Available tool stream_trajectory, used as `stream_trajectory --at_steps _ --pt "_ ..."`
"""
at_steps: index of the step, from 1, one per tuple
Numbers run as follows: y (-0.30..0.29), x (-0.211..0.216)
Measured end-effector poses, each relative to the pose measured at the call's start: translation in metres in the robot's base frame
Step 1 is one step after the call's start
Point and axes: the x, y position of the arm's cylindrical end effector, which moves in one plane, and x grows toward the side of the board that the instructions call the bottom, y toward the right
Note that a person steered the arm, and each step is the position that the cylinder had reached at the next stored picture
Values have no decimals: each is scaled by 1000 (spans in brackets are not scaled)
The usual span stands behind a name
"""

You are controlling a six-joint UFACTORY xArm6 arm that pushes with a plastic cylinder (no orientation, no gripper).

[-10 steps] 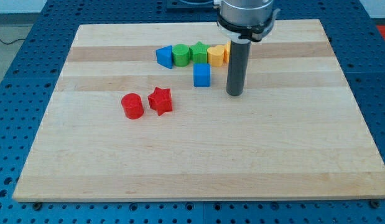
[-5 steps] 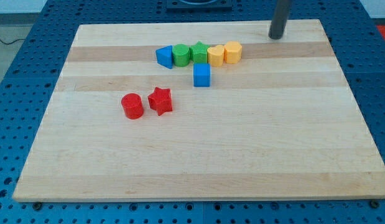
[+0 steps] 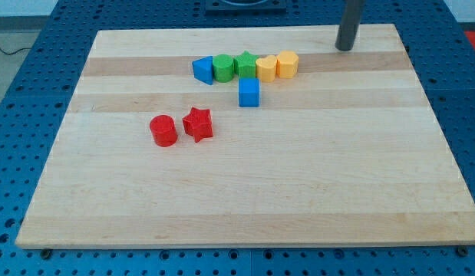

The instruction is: Separate the yellow hexagon from the yellow heart

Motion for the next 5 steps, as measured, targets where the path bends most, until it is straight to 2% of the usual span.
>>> stream_trajectory --at_steps 2,4,5 --pt "-15 0" --pt "-82 0" --pt "-116 17"
